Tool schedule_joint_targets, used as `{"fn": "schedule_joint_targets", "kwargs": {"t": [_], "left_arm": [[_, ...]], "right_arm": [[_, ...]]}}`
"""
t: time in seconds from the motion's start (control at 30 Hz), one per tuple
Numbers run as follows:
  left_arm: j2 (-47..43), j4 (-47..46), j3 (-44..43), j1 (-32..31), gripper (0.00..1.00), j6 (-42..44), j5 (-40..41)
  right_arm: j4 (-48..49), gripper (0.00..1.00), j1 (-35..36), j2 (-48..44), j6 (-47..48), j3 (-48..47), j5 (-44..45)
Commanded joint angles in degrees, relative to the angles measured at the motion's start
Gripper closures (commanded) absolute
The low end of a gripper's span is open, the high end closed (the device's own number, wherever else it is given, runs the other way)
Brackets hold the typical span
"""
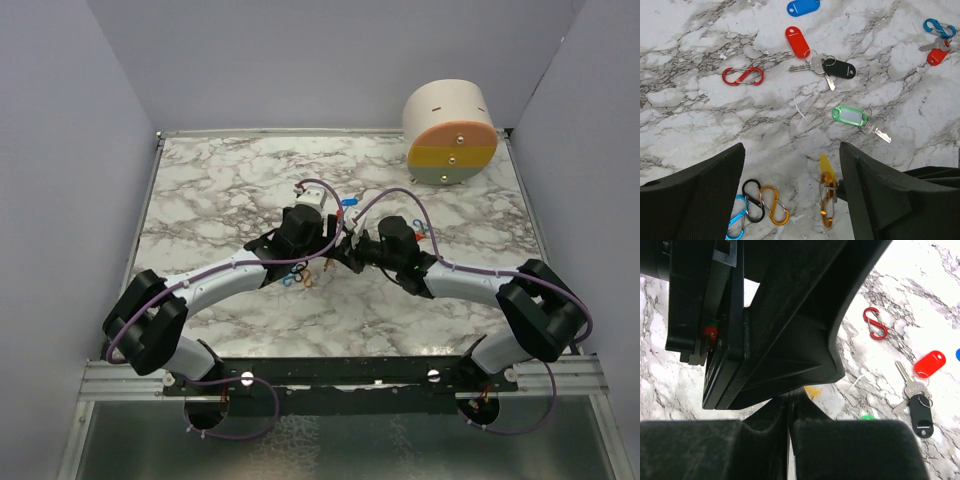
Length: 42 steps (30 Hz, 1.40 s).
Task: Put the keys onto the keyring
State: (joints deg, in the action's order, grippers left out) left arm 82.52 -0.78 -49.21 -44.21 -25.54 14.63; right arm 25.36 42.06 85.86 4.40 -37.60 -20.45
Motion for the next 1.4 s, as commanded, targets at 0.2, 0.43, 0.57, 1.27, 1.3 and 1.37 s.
{"fn": "schedule_joint_targets", "kwargs": {"t": [0.2, 0.43, 0.57, 1.27, 1.3, 1.37], "left_arm": [[-7.8, 0.4, 1.3, 0.3, 0.12, -1.7, 9.2], [-15.3, -0.6, 7.7, 0.4, 0.01, -2.3, 13.5], [-16.0, -1.9, 9.7, 0.4, 0.01, -2.0, 12.0], [-11.5, -6.9, 12.9, 0.4, 0.01, -2.4, 5.1], [-11.5, -6.9, 13.0, 0.4, 0.01, -2.5, 5.1], [-11.5, -6.9, 13.1, 0.4, 0.01, -2.5, 5.1]], "right_arm": [[-0.3, 0.99, 0.5, -0.5, -1.0, -2.2, 6.3], [-4.9, 0.99, 0.1, -1.5, -6.3, -4.1, 27.3], [-8.9, 0.99, -4.6, -0.7, -11.6, -5.9, 33.1], [-12.5, 0.62, -23.6, 9.2, -19.5, -12.5, 31.1], [-12.1, 0.58, -23.6, 8.6, -19.3, -12.0, 30.6], [-11.7, 0.55, -23.6, 7.0, -18.1, -11.0, 28.4]]}}
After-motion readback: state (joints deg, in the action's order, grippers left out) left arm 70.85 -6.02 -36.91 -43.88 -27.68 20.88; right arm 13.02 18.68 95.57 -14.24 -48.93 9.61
